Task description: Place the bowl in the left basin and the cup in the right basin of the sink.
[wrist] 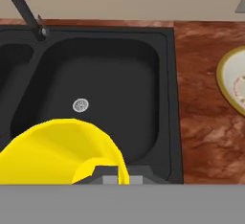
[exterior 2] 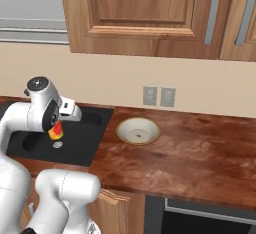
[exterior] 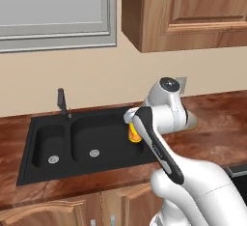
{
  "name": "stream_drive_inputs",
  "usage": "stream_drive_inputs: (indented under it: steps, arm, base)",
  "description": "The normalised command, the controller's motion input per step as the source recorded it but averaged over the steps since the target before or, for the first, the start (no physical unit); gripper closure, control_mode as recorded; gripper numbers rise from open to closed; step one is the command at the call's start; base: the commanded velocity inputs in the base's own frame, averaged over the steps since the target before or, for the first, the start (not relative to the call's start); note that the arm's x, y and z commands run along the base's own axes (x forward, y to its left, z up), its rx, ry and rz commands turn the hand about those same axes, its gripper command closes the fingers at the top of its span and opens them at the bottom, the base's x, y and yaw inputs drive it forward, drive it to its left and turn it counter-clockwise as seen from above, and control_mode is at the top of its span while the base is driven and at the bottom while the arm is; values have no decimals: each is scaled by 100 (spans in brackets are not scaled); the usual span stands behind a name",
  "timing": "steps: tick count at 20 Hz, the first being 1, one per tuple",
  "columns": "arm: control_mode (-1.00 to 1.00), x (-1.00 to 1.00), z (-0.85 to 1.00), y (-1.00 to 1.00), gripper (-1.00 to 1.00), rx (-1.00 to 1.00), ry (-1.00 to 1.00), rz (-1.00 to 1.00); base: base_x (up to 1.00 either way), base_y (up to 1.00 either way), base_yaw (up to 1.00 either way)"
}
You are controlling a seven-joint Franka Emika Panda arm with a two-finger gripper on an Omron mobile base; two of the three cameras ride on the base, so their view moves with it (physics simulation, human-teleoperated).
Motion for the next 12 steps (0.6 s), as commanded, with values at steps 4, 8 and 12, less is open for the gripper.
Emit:
stream_drive_inputs:
  steps: [4,8,12]
  arm:
    - [-100,46,-22,12,100,0,-6,0]
    - [-100,43,-21,13,100,0,-5,0]
    - [-100,31,-23,13,100,0,-1,0]
  base:
    - [0,0,0]
    - [0,0,0]
    - [0,0,0]
